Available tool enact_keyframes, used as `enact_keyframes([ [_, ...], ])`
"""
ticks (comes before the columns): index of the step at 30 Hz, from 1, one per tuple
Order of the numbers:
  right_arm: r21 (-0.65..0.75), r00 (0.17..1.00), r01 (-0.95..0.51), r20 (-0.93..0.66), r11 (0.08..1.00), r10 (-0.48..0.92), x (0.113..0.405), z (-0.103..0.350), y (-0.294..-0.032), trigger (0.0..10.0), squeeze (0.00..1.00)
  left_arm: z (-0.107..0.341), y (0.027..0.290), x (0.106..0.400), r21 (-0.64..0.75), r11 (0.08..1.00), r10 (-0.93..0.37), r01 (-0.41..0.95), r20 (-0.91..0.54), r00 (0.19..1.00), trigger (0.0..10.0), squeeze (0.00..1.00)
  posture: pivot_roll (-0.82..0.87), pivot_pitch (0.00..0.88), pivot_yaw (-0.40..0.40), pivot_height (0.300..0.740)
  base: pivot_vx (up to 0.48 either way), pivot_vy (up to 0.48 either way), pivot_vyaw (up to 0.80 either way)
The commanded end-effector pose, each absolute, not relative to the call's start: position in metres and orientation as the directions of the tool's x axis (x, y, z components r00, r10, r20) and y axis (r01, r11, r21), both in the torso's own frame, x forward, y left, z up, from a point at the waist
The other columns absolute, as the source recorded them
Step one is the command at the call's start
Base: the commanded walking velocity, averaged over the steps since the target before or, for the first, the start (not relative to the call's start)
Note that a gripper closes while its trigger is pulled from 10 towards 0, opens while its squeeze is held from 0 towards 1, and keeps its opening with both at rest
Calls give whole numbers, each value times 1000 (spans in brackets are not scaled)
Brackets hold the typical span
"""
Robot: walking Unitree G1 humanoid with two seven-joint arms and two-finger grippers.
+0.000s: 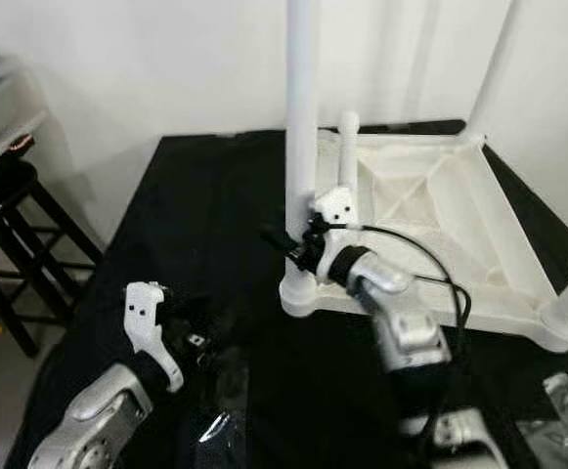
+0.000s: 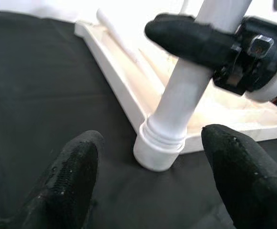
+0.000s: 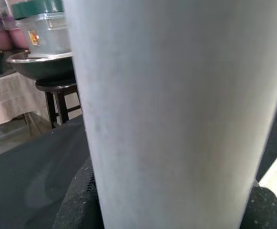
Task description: Building children table
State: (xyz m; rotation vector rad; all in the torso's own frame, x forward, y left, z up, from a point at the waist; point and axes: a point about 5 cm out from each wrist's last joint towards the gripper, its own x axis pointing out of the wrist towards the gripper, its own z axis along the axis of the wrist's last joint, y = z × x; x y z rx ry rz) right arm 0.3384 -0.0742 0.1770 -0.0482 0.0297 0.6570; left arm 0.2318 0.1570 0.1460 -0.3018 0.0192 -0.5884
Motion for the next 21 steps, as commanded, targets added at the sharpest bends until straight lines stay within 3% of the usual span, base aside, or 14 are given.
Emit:
enact_keyframes([
  [1, 39, 800, -575, -182, 817, 571, 338, 144, -83, 0, 0, 142, 161, 232, -282, 797, -546, 534, 43, 837, 10000, 0, -48, 76, 53, 740, 0, 0, 0],
  [4, 55, 785, -582, -221, 811, 579, 341, 139, -81, 0, 0, 143, 161, 233, -279, 801, -540, 530, 45, 841, 10000, 0, -46, 73, 51, 740, 0, 0, 0],
  [5, 55, 783, -581, -232, 812, 577, 341, 139, -80, 4706, 0, 143, 162, 233, -277, 804, -535, 525, 47, 844, 10000, 0, -46, 72, 53, 740, 0, 0, 0],
  [6, 55, 783, -581, -232, 812, 577, 341, 139, -80, 4706, 0, 143, 162, 233, -277, 804, -535, 525, 47, 844, 10000, 0, -46, 72, 53, 740, 0, 0, 0],
  [7, 71, 738, -641, -217, 765, 639, 339, 143, -75, 10000, 1000, 143, 162, 234, -275, 807, -532, 523, 47, 845, 10000, 0, -48, 70, 56, 740, 0, 0, 0],
  [10, 75, 674, -714, -194, 696, 712, 340, 149, -72, 10000, 1000, 143, 162, 234, -275, 807, -532, 523, 47, 845, 10000, 0, -50, 72, 60, 740, 0, 0, 0],
  [12, 27, 511, -856, -109, 516, 853, 343, 176, -73, 10000, 1000, 143, 161, 234, -280, 800, -541, 531, 48, 840, 10000, 0, -48, 71, 62, 740, 0, 0, 0],
  [15, -11, 450, -892, -87, 451, 889, 344, 186, -75, 10000, 1000, 143, 161, 235, -281, 798, -543, 533, 48, 839, 10000, 0, -48, 71, 62, 740, 0, 0, 0],
  [16, -32, 376, -927, -79, 375, 923, 343, 194, -75, 10000, 1000, 144, 160, 235, -281, 798, -543, 534, 49, 838, 10000, 0, -47, 70, 66, 740, 0, 0, 0],
  [17, -75, 240, -969, -78, 234, 968, 344, 207, -75, 10000, 0, 144, 159, 235, -281, 797, -544, 534, 50, 838, 10000, 0, -39, 68, 61, 740, 0, 0, 0],
  [18, -75, 240, -969, -78, 234, 968, 344, 207, -75, 10000, 0, 144, 159, 235, -281, 797, -544, 534, 50, 838, 10000, 0, -39, 68, 61, 740, 0, 0, 0],
  [21, -79, 121, -990, -96, 114, 988, 351, 215, -76, 10000, 0, 144, 159, 234, -282, 798, -542, 533, 52, 839, 10000, 0, -26, 67, 57, 740, 0, 0, 0],
])
